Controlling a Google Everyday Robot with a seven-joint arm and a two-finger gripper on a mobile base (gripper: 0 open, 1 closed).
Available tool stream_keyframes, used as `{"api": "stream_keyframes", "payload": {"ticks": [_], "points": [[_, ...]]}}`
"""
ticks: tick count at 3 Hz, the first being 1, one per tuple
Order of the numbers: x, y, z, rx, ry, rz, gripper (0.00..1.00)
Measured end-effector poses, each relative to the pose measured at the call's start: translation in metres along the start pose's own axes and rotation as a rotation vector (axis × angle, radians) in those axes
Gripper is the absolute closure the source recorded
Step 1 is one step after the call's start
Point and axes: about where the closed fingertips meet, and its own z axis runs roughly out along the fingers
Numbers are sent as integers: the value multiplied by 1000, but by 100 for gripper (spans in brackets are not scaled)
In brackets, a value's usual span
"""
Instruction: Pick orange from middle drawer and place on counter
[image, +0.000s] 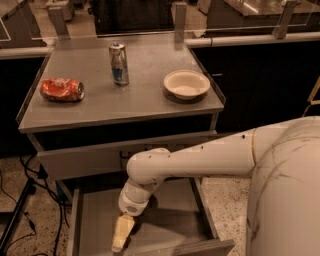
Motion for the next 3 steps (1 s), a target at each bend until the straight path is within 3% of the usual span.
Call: {"api": "stream_keyframes", "payload": {"ticks": [1,3], "points": [[-1,-1,1,-1,-2,0,0],[21,-18,29,-22,0,70,0]]}}
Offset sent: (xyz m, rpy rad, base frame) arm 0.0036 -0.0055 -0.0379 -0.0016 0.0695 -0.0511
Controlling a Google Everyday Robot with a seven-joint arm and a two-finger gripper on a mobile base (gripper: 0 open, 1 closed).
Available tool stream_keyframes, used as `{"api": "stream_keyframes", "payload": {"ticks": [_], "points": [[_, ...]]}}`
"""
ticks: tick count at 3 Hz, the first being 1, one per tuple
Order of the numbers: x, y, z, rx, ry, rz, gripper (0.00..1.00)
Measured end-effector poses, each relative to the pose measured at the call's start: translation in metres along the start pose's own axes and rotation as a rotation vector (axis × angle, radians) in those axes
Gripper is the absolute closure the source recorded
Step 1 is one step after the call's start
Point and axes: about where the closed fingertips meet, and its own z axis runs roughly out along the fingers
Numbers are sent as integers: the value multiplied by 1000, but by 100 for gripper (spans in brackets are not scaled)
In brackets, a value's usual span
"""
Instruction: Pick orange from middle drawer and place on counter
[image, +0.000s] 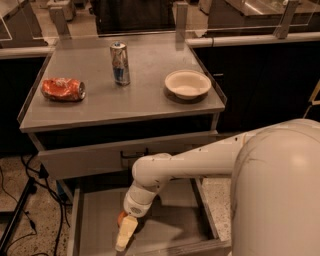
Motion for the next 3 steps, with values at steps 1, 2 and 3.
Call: {"api": "stream_keyframes", "payload": {"ticks": [1,2,3], "points": [[16,-27,17,-3,-21,66,0],[16,-25,17,-9,-24,62,0],[9,-27,22,-39,-74,52,0]]}}
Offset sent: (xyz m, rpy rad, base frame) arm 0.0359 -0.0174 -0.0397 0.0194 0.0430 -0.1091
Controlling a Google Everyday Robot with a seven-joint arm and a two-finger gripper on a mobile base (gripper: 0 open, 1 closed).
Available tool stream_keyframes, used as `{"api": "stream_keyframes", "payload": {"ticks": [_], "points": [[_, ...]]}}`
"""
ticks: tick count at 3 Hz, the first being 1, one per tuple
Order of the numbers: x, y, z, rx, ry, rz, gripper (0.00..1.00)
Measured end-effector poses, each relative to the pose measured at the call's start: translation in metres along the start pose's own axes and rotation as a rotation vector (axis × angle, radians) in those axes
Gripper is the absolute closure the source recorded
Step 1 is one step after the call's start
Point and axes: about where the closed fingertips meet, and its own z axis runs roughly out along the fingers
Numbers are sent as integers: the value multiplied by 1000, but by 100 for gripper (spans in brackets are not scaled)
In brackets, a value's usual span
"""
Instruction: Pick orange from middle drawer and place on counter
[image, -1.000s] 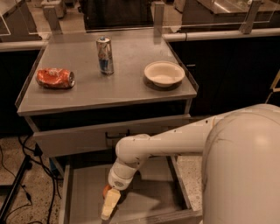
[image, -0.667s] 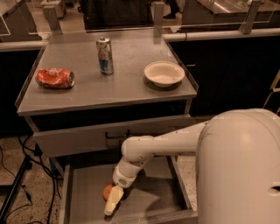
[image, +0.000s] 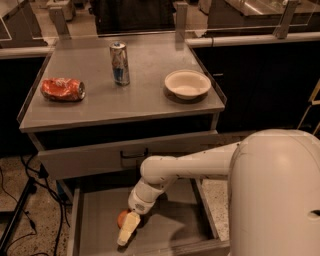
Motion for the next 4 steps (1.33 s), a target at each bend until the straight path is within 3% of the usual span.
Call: {"api": "stream_keyframes", "payload": {"ticks": [4], "points": [[-7,-17,18,-34,-57,16,0]]}}
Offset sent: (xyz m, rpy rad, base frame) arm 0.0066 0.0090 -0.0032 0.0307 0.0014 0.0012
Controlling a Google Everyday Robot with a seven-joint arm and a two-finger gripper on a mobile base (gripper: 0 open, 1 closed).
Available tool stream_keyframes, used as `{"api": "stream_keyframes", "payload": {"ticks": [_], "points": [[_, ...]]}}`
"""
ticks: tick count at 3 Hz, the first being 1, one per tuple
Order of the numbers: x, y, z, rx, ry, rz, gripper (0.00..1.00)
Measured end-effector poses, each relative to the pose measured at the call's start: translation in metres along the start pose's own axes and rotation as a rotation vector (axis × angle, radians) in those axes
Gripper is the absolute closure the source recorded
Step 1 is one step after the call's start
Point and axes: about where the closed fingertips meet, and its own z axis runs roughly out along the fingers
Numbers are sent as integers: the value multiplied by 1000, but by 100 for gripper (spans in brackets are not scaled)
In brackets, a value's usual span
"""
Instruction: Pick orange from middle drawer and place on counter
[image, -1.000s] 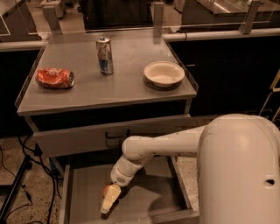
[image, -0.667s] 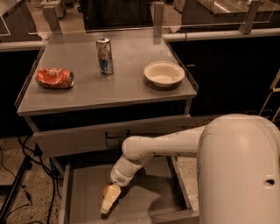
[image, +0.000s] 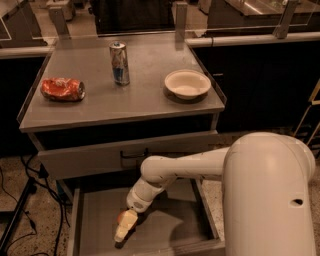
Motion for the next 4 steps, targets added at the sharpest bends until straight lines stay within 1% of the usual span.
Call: {"api": "stream_keyframes", "payload": {"ticks": [1,2,3,4], "points": [[4,-12,11,-9,-7,23,0],[14,-18,42,-43,-27,52,0],[19,-18,52,-50,-20,67,0],[19,-18,52,-50,-20,67,19]]}}
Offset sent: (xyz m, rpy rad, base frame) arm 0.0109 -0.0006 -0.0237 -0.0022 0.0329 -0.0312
